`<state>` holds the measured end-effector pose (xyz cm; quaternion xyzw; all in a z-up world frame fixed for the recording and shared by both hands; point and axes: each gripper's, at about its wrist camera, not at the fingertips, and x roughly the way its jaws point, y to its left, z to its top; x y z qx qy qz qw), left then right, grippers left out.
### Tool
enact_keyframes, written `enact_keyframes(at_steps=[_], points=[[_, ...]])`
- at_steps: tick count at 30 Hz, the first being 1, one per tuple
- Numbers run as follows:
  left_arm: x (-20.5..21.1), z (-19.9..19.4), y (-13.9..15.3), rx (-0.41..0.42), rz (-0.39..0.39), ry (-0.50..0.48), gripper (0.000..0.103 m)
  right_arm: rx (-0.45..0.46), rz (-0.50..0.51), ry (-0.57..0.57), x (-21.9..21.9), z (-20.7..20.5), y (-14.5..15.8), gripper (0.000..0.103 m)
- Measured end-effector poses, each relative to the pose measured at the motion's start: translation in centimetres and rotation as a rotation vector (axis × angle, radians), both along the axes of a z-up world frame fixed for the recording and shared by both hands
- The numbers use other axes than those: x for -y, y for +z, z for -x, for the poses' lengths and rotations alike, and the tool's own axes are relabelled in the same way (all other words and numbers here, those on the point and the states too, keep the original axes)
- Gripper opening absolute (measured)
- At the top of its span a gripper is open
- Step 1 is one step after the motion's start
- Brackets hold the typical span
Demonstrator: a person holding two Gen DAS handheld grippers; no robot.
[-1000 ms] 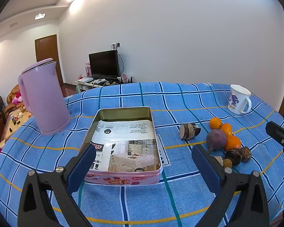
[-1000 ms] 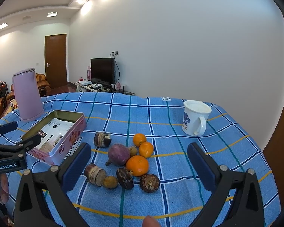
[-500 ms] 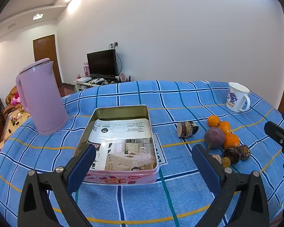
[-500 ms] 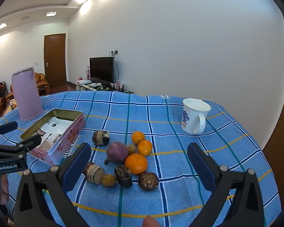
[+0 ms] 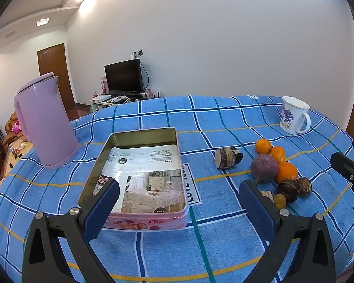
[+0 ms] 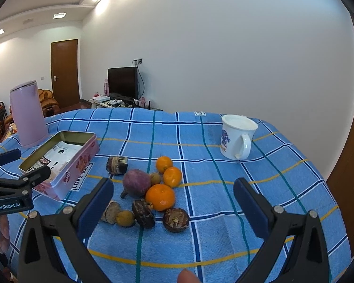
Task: Organize fruits
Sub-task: 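Move the left tool to the purple-skinned cut stalk piece and close on it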
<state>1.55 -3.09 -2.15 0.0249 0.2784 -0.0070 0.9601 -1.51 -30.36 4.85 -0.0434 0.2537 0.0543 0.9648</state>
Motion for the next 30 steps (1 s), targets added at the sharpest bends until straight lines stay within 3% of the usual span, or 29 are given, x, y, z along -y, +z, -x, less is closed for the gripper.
enact_keyframes(at_steps=[11, 17, 22, 28, 30], points=[[0.8, -0.5, -0.8, -0.028, -0.003, -0.014, 0.102, -0.022, -0.002, -0.014, 1.0, -0.2, -1.0, 0.103], [0.8, -1.1, -2.2, -0.105, 0.024, -0.025, 0.102, -0.050, 0.000, -0.043, 2.4, -0.2, -1.9, 0.101], [2.2, -1.5, -2.9, -0.152, 0.057, -0.084, 0.102, -0.096, -0.027, -0.058, 3.8, -0.6, -3.2, 0.094], [5.6, -2.2, -3.2, -0.181, 0.042, -0.175, 0.101, -0.125, -0.042, -0.068, 4.7, -1.0, -4.4, 0.093], [6.5, -2.7, -3.6, -0.207, 0.042, -0.198, 0.093, -0.133, -0.049, -0.072, 5.0, -1.1, -4.7, 0.092]])
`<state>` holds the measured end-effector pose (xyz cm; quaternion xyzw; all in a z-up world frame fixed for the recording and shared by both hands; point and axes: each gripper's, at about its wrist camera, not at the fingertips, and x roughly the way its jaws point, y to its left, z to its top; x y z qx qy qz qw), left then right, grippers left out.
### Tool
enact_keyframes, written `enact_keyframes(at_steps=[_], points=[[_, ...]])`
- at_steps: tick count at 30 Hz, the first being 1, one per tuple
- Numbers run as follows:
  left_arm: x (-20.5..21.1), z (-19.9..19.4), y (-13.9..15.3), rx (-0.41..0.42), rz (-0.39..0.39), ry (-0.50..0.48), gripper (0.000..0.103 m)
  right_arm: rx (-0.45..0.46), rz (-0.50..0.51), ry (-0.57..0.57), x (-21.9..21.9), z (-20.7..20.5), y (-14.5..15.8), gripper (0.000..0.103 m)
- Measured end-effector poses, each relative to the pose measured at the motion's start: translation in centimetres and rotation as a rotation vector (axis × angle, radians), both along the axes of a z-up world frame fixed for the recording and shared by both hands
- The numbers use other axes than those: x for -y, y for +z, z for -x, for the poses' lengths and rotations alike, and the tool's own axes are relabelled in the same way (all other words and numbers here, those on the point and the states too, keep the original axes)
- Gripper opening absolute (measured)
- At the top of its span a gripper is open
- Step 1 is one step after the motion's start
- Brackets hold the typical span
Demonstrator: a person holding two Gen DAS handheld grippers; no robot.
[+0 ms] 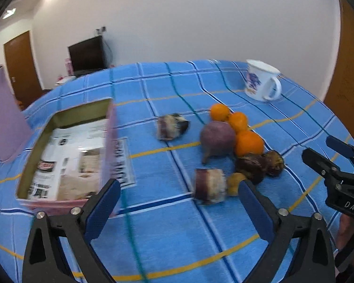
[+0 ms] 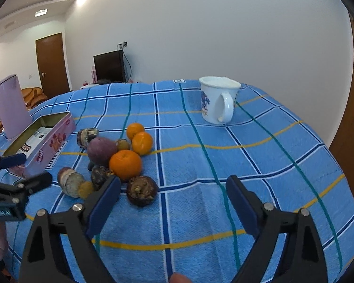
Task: Organize fruits
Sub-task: 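Move the left tool to the purple-skinned cut stalk piece and close on it, then grasp the brown mangosteen with the right tool while the left tool holds the stalk piece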
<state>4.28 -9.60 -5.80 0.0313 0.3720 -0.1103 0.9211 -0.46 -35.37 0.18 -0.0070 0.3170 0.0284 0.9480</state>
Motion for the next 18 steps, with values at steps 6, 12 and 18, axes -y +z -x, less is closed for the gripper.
enact_keyframes(at_steps=[6, 12, 18], points=[[1.5, -1.5, -2.2, -0.118, 0.026, -0.059, 0.052, -0.028, -0.012, -0.004, 0.8, -0.4, -0.7, 0.085], [2.0, -1.5, -2.4, -0.115, 0.029, -0.087, 0.038, -0.065, -0.031, 0.027, 0.8, -1.0, -1.3, 0.070], [1.6, -1.2, -2.2, -0.076, -0.004, -0.087, 0.038, -0.112, -0.019, 0.072, -0.8, -2.4, -1.9, 0.062]])
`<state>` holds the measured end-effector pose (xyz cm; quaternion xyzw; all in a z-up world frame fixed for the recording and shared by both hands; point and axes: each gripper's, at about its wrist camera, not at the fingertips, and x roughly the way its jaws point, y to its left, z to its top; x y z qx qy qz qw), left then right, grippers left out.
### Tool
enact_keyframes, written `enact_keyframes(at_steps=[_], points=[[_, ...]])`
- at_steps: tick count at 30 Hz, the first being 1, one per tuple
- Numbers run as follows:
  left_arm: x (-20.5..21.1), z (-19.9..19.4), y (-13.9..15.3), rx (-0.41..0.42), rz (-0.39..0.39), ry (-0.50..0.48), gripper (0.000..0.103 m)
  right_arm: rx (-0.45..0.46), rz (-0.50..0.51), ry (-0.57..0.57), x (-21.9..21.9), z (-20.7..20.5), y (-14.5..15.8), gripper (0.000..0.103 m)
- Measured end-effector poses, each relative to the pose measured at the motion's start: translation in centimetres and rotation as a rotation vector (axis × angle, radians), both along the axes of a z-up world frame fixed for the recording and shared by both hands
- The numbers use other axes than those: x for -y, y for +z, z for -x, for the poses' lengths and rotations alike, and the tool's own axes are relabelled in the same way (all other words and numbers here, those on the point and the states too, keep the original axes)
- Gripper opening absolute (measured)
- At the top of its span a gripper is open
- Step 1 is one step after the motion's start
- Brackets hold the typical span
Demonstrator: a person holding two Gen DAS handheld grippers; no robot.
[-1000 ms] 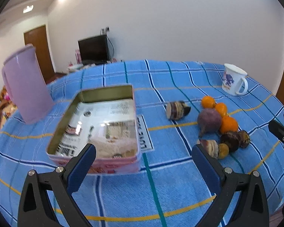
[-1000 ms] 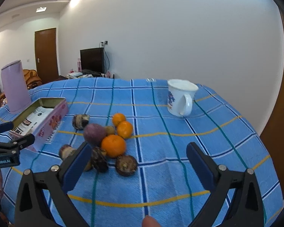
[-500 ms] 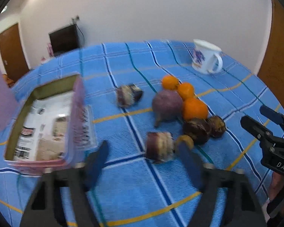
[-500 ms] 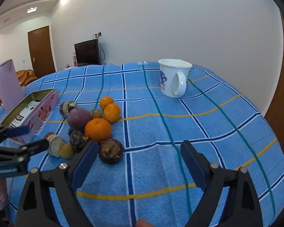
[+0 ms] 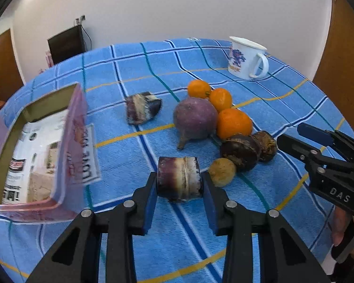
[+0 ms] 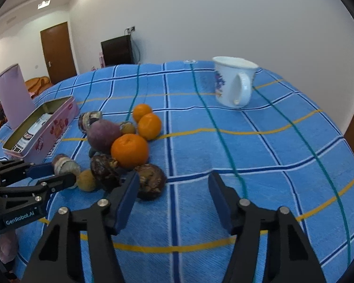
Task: Organize fruits
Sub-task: 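Grasp the brown mangosteen with the right tool while the left tool holds the stalk piece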
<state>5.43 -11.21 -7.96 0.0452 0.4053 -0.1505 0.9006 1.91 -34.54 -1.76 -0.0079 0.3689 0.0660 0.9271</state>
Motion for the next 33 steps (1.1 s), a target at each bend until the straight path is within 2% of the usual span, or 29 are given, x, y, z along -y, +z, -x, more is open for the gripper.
enact_keyframes(at_steps=[8, 15, 17, 25, 33], points=[[-1.7, 0.0, 0.3, 0.084, -0.063, 0.062, 0.038, -0.091, 0.037, 0.033, -2.3, -2.3, -1.2, 0.055], [-2.0, -0.1, 0.5, 0.098, -0.051, 0.070, 0.038, -0.157, 0.057, 0.039, -2.8, -3.1, -2.3, 0.049], [-2.1, -0.1, 0.4, 0.100, -0.049, 0.071, 0.038, -0.155, 0.056, 0.039, -2.8, -3.2, -2.4, 0.043], [-2.0, 0.5, 0.7, 0.126, -0.053, 0.074, 0.038, -0.150, 0.042, 0.066, -3.0, -3.1, -2.2, 0.043], [-2.2, 0.8, 0.9, 0.142, -0.040, 0.083, 0.038, -0.092, 0.070, 0.088, -3.8, -2.2, -1.4, 0.043]])
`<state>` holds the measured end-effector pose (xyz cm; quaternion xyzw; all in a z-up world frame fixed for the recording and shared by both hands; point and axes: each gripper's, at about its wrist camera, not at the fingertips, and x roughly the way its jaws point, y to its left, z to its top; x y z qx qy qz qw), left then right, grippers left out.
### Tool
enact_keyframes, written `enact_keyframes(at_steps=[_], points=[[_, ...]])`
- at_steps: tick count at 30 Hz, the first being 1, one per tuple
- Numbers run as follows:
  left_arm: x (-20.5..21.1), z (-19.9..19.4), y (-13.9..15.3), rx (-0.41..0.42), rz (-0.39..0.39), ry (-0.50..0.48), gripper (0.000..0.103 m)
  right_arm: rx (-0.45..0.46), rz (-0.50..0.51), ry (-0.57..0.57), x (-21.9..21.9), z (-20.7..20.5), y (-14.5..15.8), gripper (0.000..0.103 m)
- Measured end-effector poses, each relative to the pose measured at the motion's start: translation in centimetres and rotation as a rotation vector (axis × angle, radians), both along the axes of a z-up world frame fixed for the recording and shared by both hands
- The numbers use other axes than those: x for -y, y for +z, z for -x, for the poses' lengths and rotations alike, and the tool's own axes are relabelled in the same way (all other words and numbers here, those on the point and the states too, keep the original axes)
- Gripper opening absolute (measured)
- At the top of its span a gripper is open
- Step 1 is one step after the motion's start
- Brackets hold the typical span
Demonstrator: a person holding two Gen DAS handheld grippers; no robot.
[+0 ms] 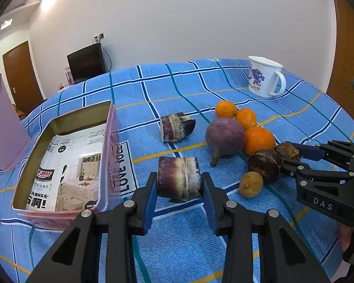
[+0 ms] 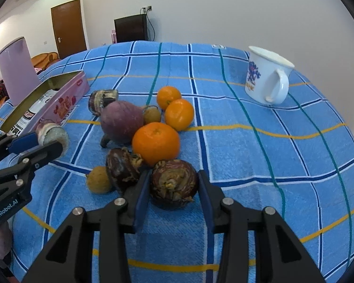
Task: Organize fruits
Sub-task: 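Grasp the brown mangosteen with the right tool while the left tool holds the stalk piece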
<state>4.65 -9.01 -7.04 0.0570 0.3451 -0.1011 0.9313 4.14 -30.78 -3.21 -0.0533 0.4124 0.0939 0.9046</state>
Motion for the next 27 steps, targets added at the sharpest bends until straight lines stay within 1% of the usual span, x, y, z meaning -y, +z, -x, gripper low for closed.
enact_keyframes(at_steps=[11, 21, 27], points=[[-0.8, 0.8, 0.6, 0.033, 0.026, 0.006, 0.038, 0.083, 0.006, -0.006, 0.0, 1.0, 1.0, 0.043], [-1.0, 1.3, 1.0, 0.061, 0.027, 0.015, 0.038, 0.130, 0.008, -0.002, -0.2, 1.7, 1.6, 0.042], [-0.9, 1.7, 1.4, 0.089, 0.026, 0.021, 0.038, 0.174, 0.014, -0.008, -0.2, 2.4, 2.1, 0.042]])
